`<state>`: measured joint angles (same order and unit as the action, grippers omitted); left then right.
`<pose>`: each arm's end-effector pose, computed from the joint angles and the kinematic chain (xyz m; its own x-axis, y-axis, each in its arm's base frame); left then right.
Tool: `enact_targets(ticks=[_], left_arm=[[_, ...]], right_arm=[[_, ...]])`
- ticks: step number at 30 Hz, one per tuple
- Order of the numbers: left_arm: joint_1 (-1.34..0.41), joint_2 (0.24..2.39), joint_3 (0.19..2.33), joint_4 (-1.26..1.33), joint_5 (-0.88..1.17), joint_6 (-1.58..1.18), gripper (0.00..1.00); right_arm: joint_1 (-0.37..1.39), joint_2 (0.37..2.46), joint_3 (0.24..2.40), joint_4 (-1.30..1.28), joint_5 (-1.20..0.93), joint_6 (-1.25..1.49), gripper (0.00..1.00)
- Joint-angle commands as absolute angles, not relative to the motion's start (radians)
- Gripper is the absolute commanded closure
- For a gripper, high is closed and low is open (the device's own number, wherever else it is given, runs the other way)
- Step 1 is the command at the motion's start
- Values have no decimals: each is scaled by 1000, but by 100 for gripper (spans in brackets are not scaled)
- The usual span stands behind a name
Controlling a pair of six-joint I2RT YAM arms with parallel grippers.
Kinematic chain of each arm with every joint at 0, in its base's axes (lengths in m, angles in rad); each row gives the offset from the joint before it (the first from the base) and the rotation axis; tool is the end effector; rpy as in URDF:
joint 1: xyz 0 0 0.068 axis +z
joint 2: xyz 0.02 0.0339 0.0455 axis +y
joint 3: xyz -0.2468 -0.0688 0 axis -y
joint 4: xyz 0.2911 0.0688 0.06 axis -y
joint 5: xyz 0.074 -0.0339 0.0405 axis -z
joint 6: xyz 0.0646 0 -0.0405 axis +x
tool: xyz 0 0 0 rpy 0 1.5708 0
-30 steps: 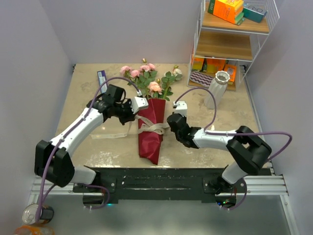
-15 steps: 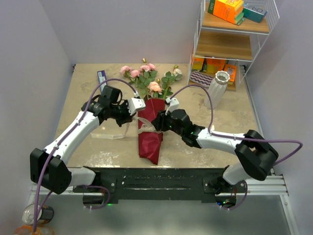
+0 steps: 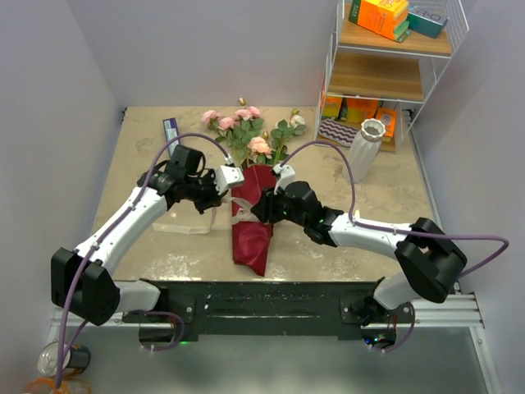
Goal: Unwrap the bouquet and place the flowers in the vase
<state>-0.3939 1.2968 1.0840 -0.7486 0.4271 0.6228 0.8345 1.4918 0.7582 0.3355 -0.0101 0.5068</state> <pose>0.2912 -0.1500 0.2394 -0.2836 0.6928 -0.6630 0.9032 0.4252 0.0580 0.2578 0.2855 0.1555 -0.5903 0.0714 -0.8040 -0.5269 0.7205 0.4508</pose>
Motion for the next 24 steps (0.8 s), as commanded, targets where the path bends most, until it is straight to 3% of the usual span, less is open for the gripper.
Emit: enact_targets(ticks=[1, 16, 21, 24], left_arm=[[-388, 1279, 1075, -726, 428, 620, 100], [-388, 1273, 1078, -726, 434, 618, 100], [-388, 1266, 1078, -729, 431, 618, 100], [-388, 1264, 1078, -727, 428, 620, 100]], right_arm=[[827, 1450, 752, 316, -2, 468, 58], [828, 1488, 741, 296, 12, 423, 58], [830, 1514, 749, 316, 3, 437, 69], [831, 1514, 742, 324, 3, 440, 81]])
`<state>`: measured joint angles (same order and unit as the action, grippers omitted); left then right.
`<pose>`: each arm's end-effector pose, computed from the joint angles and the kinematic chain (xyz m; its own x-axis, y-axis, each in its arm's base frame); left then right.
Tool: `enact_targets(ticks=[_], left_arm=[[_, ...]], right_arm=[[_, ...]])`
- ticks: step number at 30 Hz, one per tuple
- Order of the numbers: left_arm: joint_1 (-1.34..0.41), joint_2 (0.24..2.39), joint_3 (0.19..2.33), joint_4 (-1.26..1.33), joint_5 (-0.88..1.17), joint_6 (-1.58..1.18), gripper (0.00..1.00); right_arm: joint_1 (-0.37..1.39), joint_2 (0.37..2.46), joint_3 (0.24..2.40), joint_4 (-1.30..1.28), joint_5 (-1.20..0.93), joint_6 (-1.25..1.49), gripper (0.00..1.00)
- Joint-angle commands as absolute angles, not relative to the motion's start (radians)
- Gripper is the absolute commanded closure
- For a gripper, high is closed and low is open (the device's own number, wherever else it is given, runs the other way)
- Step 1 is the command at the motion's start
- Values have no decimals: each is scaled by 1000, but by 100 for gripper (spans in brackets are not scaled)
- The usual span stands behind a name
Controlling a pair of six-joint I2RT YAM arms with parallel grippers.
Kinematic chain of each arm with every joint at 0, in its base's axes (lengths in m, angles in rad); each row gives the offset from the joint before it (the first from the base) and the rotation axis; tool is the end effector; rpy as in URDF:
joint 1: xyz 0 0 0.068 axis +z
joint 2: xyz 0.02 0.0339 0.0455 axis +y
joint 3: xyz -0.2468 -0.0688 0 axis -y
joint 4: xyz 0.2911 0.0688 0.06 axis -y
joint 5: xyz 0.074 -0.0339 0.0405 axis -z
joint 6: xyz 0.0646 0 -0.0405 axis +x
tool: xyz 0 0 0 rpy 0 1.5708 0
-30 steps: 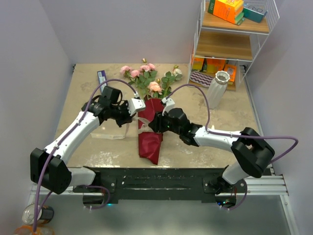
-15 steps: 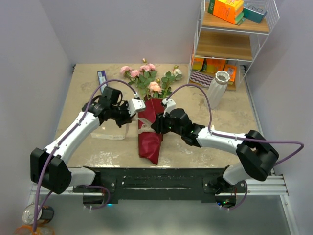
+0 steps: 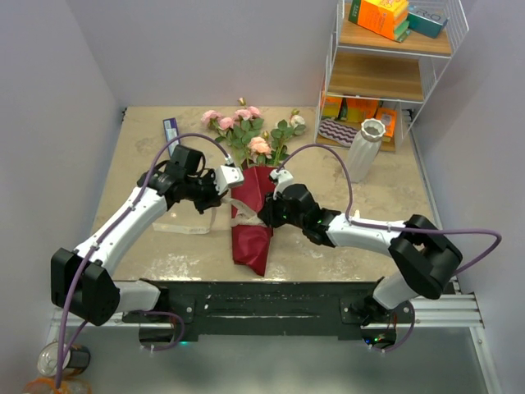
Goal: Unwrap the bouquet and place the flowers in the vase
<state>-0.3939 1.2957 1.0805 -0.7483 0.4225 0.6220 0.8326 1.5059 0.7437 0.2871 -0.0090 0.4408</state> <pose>0.2909 -0.1496 0.2383 -0.2864 0.6945 -0.6600 0.9019 0.4279 0.0588 0.2548 0.2809 0.1388 -0.5963 -0.0214 -0.8025 -0.5425 0.7476 0.3831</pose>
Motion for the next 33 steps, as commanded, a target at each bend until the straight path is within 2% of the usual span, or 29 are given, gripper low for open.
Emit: enact_targets(ticks=[1, 3, 4, 15, 19, 20, 21, 22, 26, 29, 33], left_arm=[[-388, 1262, 1078, -727, 428, 620, 100], [-388, 1261, 1078, -726, 428, 620, 100], [-388, 1261, 1078, -727, 428, 618, 100], [-388, 1253, 1063, -712, 413, 615, 100], [-388, 1239, 1058, -712, 408, 617, 100], [-388, 1236, 1057, -710, 407, 617, 100], [-388, 1235, 1055, -710, 407, 618, 100], [-388, 1233, 1052, -710, 405, 620, 100], [-388, 1230, 1048, -707, 400, 624, 100], [-388, 1229, 1045, -709, 400, 629, 100], [-388, 1226, 1045, -710, 396, 629, 100]], right_arm=[[830, 1511, 739, 325, 3, 442, 90], [830, 1499, 735, 325, 3, 440, 99], [828, 1491, 730, 322, 9, 440, 100], [818, 1283, 745, 224, 178, 431, 100], [787, 1259, 745, 171, 134, 454, 100], [784, 1284, 749, 155, 117, 466, 93], [784, 1296, 749, 141, 100, 500, 80], [782, 1307, 730, 146, 57, 523, 61], [781, 1336, 651, 231, 3, 646, 49], [779, 1358, 624, 282, 3, 704, 44], [767, 1396, 638, 319, -32, 744, 43]])
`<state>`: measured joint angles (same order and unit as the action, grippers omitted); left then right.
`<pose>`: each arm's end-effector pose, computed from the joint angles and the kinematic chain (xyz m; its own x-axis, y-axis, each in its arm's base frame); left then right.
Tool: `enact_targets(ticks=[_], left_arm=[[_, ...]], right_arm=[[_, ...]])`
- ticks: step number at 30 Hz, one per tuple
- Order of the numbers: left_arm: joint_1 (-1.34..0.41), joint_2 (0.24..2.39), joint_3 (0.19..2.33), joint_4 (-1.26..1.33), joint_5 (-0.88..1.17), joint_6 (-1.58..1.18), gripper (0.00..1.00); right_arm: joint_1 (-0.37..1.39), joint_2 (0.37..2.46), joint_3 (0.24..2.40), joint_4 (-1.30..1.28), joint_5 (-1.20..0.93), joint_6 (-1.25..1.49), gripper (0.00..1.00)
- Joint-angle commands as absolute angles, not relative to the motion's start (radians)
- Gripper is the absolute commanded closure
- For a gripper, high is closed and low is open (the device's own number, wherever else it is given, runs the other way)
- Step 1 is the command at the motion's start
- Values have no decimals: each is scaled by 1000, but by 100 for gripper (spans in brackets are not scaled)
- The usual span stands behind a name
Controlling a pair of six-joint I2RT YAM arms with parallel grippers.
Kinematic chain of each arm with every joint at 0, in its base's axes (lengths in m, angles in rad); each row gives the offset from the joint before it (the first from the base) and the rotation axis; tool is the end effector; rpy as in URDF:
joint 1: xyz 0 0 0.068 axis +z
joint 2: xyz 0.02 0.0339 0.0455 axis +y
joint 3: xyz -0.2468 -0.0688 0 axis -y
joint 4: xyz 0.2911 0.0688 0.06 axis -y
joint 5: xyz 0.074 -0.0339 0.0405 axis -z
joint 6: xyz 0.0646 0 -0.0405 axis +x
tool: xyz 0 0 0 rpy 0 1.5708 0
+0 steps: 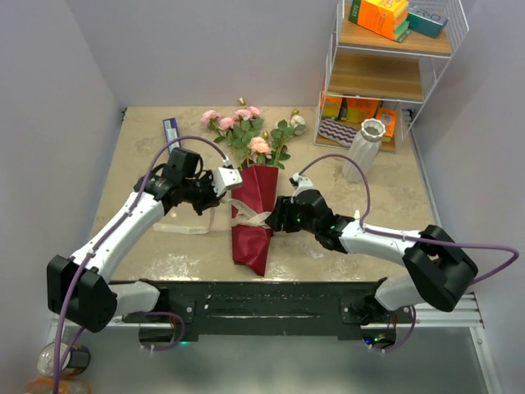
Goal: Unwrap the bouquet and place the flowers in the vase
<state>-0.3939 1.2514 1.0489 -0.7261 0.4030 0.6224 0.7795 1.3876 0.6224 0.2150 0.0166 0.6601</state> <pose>0.2854 -0.1461 0.2412 -0.2685 0.6924 -0.6697 0.8942 0.4377 0.0940 0.2459 0.2415 0.1253 -0.7186 0.1519 -0.6787 -0.3192 0.7950 0.5158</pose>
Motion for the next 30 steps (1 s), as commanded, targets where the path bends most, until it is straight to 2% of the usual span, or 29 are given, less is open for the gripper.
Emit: enact_targets(ticks=[1, 16, 30], left_arm=[[-388, 1223, 1043, -709, 396, 629, 100], [-388, 1221, 1017, -707, 400, 635, 100], [-388, 1221, 1016, -710, 402, 637, 100]], right_arm=[[765, 1414, 644, 337, -38, 750, 43], [741, 1463, 621, 538, -104, 844, 43], [738, 1505, 631, 612, -147, 925, 44]])
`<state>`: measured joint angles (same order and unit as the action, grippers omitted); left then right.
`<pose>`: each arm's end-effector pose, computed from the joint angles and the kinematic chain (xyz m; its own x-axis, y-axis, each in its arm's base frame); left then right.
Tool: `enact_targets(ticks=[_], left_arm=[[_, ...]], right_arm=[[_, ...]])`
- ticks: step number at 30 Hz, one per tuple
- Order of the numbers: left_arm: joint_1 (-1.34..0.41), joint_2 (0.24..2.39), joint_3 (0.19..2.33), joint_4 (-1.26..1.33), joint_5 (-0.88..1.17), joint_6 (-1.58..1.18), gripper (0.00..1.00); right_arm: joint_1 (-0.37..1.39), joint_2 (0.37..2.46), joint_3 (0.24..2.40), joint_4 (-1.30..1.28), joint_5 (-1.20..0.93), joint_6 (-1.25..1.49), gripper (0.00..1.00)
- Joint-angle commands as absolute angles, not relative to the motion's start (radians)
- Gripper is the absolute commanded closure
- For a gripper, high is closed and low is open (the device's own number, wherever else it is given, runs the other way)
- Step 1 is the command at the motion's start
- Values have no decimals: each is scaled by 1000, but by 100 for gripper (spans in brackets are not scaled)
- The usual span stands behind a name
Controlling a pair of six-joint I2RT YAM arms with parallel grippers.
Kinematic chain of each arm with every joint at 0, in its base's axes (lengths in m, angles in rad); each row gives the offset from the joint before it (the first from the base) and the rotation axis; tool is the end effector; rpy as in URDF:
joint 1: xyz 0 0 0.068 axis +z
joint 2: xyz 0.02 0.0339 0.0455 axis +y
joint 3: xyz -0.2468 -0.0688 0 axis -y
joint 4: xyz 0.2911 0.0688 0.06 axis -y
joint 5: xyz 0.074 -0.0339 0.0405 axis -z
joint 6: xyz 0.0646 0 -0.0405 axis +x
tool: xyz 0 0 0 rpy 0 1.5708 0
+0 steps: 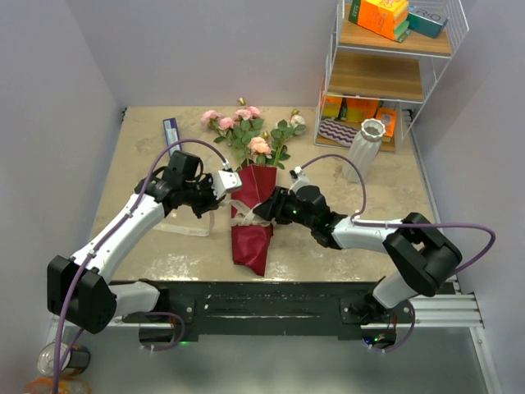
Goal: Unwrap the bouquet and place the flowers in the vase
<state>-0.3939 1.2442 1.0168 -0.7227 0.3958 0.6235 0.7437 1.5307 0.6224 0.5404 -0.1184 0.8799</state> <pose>0.2819 -0.1441 0.2314 -0.2822 0.7007 -0.6553 0.8942 0.4396 0.0850 0.2637 0.2530 0.1178 -0.7493 0.3506 -0.5618 -0.2761 0.6058 0.7462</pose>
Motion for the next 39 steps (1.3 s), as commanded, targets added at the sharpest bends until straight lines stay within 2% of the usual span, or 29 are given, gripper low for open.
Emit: enact_targets(ticks=[1, 8, 12, 17, 19, 24, 26, 27, 28, 31, 39], left_arm=[[-388, 1223, 1015, -712, 402, 635, 100], [-388, 1218, 1011, -712, 402, 635, 100], [-388, 1213, 1009, -710, 400, 638, 100], [-388, 1213, 1008, -710, 400, 640, 100], [-388, 1213, 1009, -710, 402, 640, 100], [-388, 1212, 1011, -712, 406, 640, 100], [-388, 1212, 1012, -713, 403, 641, 100], [-388, 1212, 1012, -712, 403, 643, 100], [-388, 1212, 1014, -712, 403, 643, 100], [-388, 1210, 1020, -713, 403, 643, 100], [-388, 1210, 1034, -724, 402, 643, 100]], right_arm=[[739, 1497, 629, 618, -152, 933, 44], [739, 1503, 652, 632, -173, 963, 45], [739, 1525, 661, 629, -176, 971, 50], [738, 1526, 650, 644, -169, 992, 65], [738, 1525, 653, 655, -172, 1000, 69], [738, 1508, 644, 663, -155, 1019, 96], [739, 1490, 637, 661, -158, 1026, 90], [738, 1483, 640, 649, -169, 1023, 70], [739, 1479, 640, 643, -173, 1020, 66], [739, 1476, 634, 635, -170, 1020, 61], [738, 1532, 644, 670, -169, 1042, 60]])
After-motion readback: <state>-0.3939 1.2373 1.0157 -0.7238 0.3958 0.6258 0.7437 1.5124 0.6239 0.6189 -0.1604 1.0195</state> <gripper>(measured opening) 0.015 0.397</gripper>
